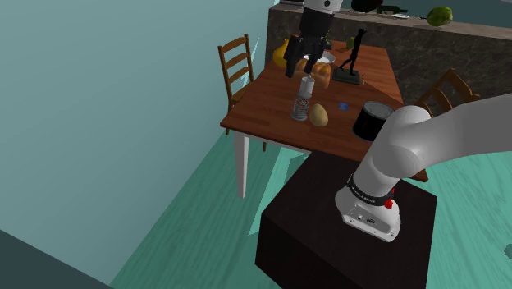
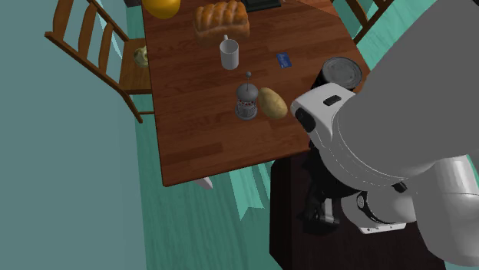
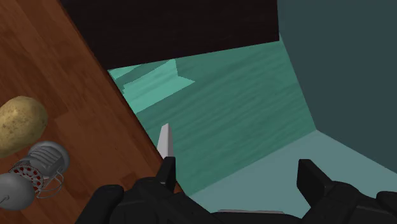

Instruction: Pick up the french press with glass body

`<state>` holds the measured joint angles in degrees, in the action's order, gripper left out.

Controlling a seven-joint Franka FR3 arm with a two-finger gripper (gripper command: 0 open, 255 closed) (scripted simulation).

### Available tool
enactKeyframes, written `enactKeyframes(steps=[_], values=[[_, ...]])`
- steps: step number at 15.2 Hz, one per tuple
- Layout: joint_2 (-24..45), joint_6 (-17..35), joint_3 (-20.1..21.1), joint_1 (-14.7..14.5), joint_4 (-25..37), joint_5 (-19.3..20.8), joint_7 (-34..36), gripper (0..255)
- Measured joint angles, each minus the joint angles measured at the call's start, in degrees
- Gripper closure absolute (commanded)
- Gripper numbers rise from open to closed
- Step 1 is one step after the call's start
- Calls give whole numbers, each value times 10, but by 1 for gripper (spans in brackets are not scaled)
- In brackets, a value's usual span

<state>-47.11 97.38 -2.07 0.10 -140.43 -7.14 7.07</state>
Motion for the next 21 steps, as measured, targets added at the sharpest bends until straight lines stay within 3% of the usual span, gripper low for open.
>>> enactKeyframes(steps=[3,8,19,21], values=[[-3,22,-4,6,-21,9,-7,0],[4,107,-31,35,-80,49,-40,0],[91,334,-104,106,-163,134,-107,0],[133,387,-121,115,-162,145,-119,0]])
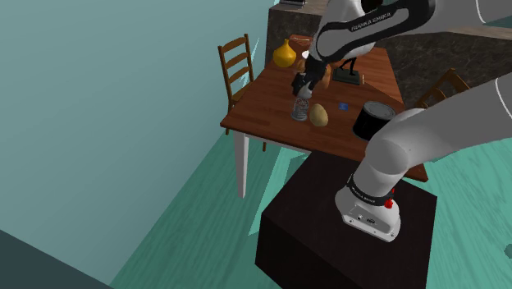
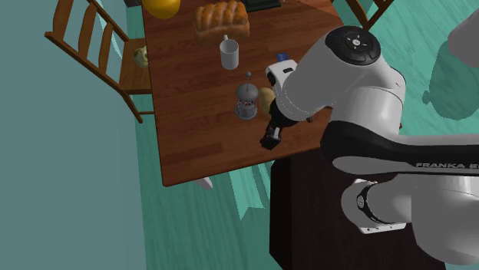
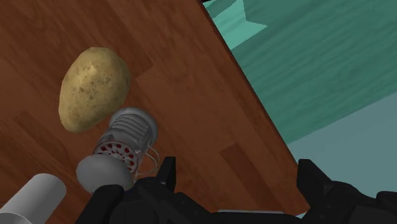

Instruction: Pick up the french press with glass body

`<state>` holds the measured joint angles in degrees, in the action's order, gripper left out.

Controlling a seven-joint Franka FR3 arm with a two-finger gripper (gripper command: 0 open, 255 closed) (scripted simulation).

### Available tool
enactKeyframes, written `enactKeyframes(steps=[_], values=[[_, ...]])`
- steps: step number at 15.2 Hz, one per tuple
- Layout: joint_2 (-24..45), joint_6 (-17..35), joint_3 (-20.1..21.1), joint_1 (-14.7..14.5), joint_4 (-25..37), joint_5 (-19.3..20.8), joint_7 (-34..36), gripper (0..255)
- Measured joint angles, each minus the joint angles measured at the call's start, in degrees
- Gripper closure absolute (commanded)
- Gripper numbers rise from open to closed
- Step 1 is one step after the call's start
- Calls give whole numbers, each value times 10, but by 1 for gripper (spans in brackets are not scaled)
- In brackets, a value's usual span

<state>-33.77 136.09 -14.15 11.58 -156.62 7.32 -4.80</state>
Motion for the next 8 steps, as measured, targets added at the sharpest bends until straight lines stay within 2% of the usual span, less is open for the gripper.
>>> enactKeyframes(steps=[4,8], values=[[72,96,-39,19,1,18,-31,0],[159,187,-76,19,23,12,-63,0]])
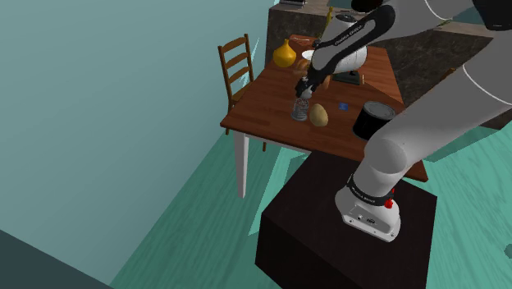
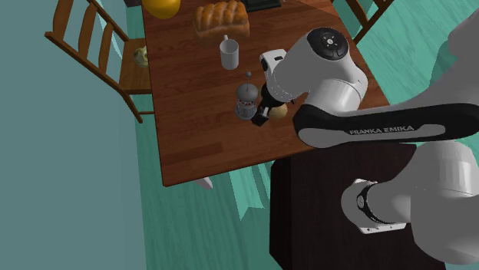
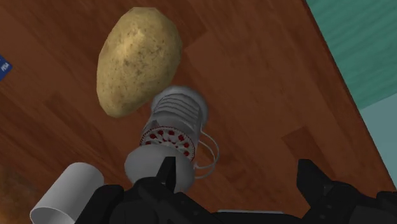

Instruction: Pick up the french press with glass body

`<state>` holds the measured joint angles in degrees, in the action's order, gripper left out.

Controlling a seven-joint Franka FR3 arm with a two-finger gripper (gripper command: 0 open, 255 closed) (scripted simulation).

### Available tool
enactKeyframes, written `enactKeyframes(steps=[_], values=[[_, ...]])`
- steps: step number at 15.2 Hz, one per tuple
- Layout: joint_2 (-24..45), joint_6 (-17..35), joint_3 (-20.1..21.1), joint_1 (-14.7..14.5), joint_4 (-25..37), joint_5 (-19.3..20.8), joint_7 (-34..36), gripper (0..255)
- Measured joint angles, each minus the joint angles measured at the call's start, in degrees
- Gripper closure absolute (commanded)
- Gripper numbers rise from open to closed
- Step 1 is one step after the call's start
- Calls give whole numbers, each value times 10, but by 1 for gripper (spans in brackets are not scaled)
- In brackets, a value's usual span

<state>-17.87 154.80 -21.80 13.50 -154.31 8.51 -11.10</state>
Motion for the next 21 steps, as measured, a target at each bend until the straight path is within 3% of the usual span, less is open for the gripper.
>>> enactKeyframes(steps=[3,8,11,15,16,21], values=[[63,61,-33,-11,21,-27,-38,0],[163,141,-87,-48,60,-163,-165,0],[195,164,-83,-54,66,-245,-231,0],[232,188,-46,-37,73,-365,-326,0],[235,190,-40,-34,74,-377,-335,255],[238,193,-35,-30,76,-390,-345,255]])
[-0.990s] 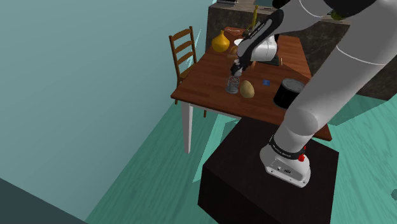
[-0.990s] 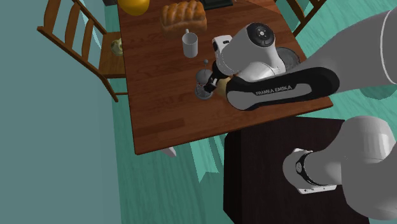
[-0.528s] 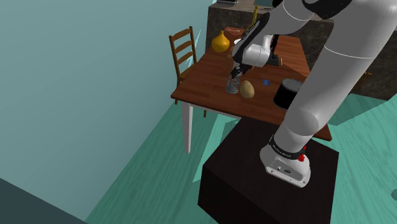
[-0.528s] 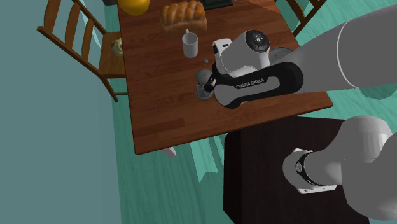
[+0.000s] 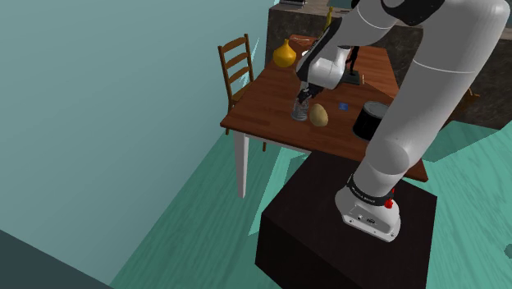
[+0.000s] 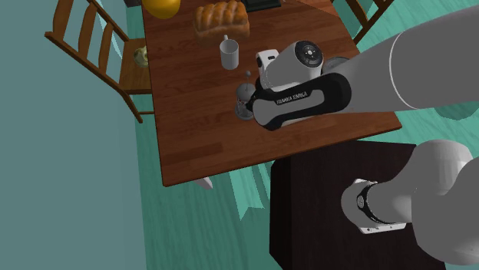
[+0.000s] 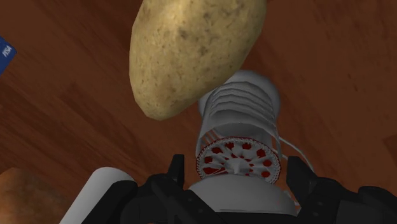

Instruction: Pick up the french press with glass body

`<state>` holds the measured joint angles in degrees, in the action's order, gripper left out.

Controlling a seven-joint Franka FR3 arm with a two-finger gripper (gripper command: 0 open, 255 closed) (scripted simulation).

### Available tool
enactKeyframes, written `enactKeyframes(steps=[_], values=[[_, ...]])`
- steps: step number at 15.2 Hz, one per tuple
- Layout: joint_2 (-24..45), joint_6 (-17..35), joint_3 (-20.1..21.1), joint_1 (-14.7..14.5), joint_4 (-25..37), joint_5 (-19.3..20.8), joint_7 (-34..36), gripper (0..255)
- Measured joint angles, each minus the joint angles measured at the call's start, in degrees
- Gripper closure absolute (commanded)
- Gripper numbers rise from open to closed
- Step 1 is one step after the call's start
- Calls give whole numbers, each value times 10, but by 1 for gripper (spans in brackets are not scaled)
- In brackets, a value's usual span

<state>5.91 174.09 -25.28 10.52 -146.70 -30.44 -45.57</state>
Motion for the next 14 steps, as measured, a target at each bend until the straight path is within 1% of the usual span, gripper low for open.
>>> enactKeyframes(steps=[5,6,7,10,12,14], values=[[2,0,1,1,2,-3,-2,255],[-3,-2,-6,-4,-1,10,9,255],[-9,-7,-16,-11,-3,31,25,255],[-36,-24,-51,-31,-9,120,96,255],[-59,-39,-66,-36,-12,186,148,255],[-73,-52,-70,-32,-10,221,173,255]])
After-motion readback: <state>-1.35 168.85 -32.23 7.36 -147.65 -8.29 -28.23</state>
